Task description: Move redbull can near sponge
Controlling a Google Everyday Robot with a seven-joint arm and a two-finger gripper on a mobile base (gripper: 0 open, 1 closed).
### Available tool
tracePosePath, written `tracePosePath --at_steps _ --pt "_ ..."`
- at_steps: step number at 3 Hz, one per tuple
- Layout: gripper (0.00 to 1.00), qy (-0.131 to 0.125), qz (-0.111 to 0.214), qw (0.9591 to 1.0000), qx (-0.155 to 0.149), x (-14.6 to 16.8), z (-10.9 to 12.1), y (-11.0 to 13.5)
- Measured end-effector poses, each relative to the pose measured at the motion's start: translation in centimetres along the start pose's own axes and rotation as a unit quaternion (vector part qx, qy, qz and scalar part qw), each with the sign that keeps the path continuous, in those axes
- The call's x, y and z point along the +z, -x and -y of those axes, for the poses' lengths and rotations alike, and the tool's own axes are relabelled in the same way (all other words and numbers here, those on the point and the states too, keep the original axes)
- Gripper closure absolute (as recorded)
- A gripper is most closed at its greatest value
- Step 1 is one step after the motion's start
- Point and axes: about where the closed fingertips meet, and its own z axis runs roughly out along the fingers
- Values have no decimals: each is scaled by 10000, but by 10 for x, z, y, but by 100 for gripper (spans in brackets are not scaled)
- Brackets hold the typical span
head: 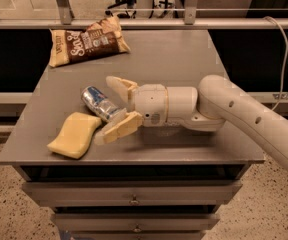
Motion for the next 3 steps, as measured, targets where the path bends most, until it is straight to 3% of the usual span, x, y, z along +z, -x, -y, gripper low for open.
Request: tracePosePath --at_steps 1,2,3 --pt "0 -118 -158 9997 -160 -18 13 8" --pt "0 -302 -388 9973 -540 -58 45 28" --pt "0 -1440 -550 9824 -1055 -143 111 91"
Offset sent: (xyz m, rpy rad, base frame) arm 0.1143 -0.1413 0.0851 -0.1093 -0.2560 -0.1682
